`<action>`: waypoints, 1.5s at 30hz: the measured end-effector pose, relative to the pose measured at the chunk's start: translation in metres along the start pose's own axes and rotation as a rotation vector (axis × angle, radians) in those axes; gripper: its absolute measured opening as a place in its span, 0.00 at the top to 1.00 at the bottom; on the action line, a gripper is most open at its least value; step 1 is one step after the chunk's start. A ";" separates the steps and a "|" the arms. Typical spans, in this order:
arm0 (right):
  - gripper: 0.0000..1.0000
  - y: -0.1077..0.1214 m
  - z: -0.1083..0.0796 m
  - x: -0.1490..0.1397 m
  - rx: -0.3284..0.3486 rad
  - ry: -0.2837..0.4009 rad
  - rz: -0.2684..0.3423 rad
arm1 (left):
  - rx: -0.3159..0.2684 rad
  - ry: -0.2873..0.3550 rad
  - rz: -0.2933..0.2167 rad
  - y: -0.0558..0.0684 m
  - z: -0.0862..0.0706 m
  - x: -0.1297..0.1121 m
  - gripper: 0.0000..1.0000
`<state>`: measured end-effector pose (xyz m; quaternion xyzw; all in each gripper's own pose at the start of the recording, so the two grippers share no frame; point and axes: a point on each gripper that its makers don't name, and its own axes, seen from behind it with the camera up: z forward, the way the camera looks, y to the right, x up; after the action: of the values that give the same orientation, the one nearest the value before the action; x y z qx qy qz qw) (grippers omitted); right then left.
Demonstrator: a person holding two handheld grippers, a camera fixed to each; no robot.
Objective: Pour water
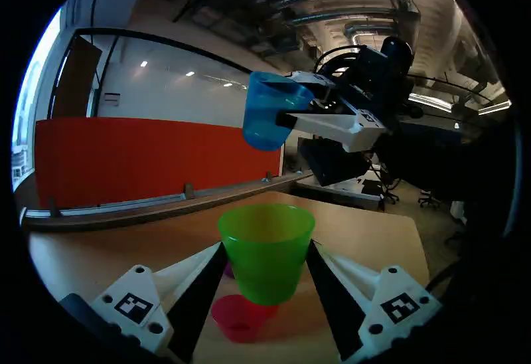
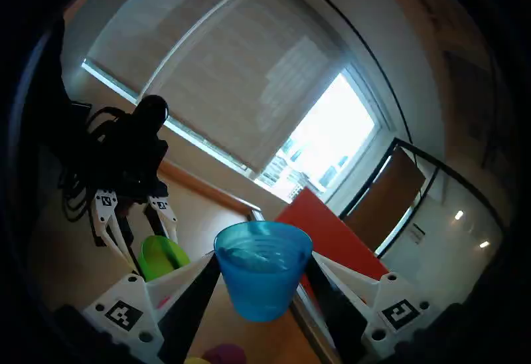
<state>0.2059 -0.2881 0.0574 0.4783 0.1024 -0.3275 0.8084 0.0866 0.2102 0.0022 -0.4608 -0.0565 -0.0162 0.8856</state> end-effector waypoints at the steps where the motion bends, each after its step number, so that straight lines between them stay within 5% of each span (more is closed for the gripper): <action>1: 0.11 0.000 0.001 0.000 0.002 0.000 -0.008 | 0.000 0.000 0.001 0.000 0.000 0.000 0.18; 45: 0.11 0.006 0.020 -0.003 0.017 -0.046 -0.219 | -0.030 0.002 0.027 0.012 0.000 -0.001 0.18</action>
<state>0.2043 -0.3023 0.0735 0.4632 0.1327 -0.4258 0.7658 0.0863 0.2168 -0.0079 -0.4746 -0.0493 -0.0055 0.8788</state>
